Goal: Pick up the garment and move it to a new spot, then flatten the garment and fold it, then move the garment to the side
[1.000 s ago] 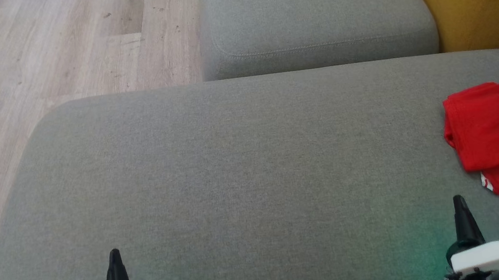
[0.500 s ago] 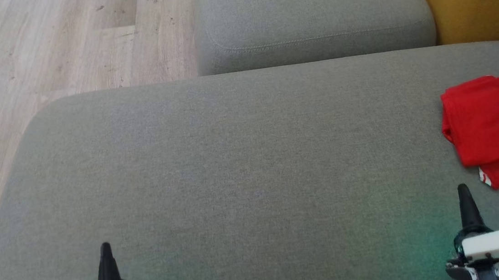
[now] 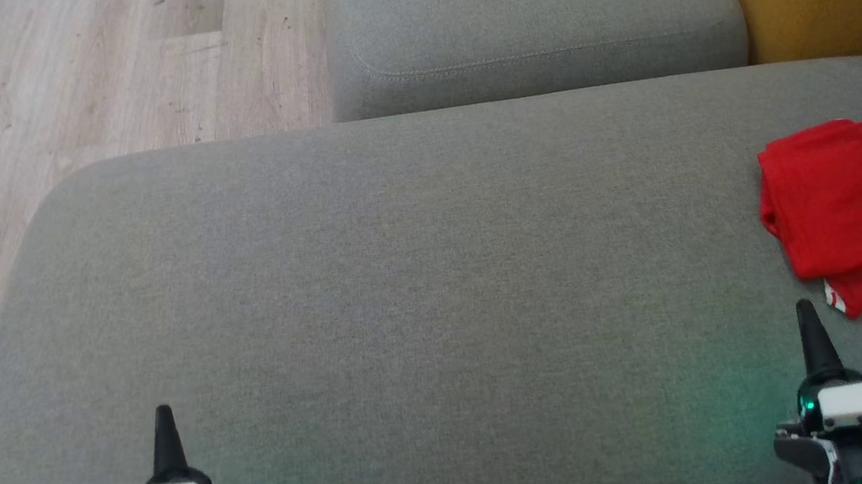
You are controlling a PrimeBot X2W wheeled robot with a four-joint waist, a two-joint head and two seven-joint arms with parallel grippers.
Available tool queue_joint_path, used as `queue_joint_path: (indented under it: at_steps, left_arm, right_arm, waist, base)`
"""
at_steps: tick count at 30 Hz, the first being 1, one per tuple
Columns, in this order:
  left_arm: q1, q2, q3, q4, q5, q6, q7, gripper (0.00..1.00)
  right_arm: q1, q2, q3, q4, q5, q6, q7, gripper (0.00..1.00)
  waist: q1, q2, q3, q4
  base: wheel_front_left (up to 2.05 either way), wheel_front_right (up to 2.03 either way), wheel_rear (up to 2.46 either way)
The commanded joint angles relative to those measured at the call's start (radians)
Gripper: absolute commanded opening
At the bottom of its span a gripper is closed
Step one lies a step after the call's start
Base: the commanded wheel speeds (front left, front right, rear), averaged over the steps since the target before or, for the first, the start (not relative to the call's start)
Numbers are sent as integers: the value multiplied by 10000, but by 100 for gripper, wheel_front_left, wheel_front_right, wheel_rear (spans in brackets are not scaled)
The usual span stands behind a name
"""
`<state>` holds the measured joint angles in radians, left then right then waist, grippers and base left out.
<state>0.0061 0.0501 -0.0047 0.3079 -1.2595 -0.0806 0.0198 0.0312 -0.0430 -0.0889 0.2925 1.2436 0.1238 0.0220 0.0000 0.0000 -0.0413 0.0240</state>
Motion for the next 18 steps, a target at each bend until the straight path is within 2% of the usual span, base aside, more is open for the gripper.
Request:
queue_joint_path:
  at_steps: [1,18]
  left_arm:
    - [-635,6,352,-407,-306,-92,107,0]
    - [-943,3,857,-538,-2239,-340,609,0]
  right_arm:
    - [-645,-57,93,-411,344,54,111,0]
    - [-1098,-66,-116,-451,2349,63,598,0]
  waist:
    - [0,0,25,-15]
    - [0,0,279,-152]
  base:
    - [0,0,0]
    - [0,0,0]
